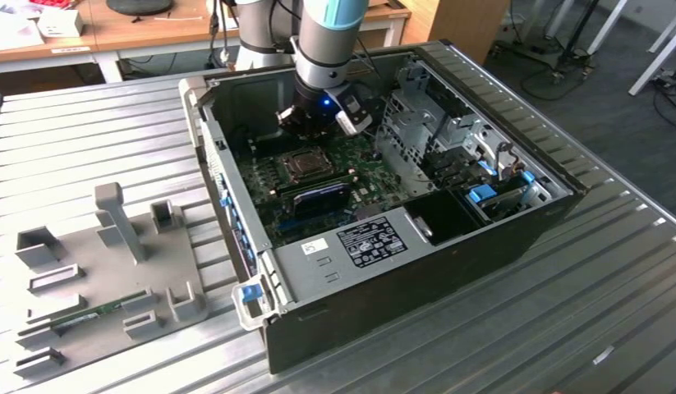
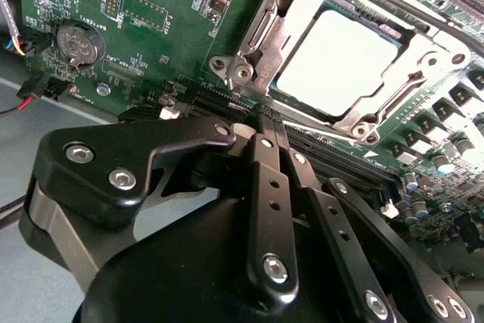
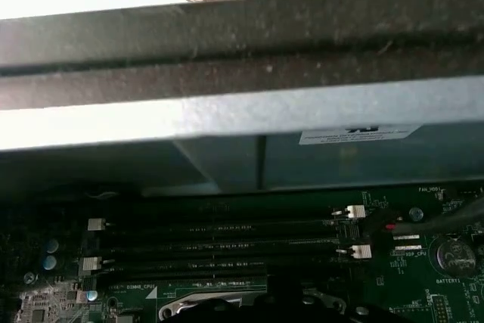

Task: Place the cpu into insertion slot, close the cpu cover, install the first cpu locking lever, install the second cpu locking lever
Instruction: 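Install the first cpu locking lever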

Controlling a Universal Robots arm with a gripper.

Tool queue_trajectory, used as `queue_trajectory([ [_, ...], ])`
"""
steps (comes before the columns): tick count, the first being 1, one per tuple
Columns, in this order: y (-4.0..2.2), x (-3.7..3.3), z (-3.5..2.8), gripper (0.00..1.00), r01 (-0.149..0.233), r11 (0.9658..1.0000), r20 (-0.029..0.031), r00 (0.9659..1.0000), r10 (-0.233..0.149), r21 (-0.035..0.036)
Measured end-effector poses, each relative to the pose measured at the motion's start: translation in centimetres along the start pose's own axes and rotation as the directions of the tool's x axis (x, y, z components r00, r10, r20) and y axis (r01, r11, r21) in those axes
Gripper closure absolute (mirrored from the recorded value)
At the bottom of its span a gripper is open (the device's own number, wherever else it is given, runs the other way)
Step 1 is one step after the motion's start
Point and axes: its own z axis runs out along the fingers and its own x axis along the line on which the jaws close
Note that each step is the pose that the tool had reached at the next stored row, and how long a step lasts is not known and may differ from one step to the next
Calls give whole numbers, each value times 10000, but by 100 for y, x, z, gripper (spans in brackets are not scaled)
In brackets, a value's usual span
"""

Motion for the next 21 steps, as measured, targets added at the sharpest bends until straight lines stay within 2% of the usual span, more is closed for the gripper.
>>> queue_trajectory([
  [5, 3, 0, -6, 90, -1, 10000, 1, 10000, 1, -1],
  [12, 25, -1, -89, 90, -1, 10000, 2, 10000, 1, -3],
  [21, 28, -1, -101, 90, -1, 10000, 2, 10000, 1, -3],
])
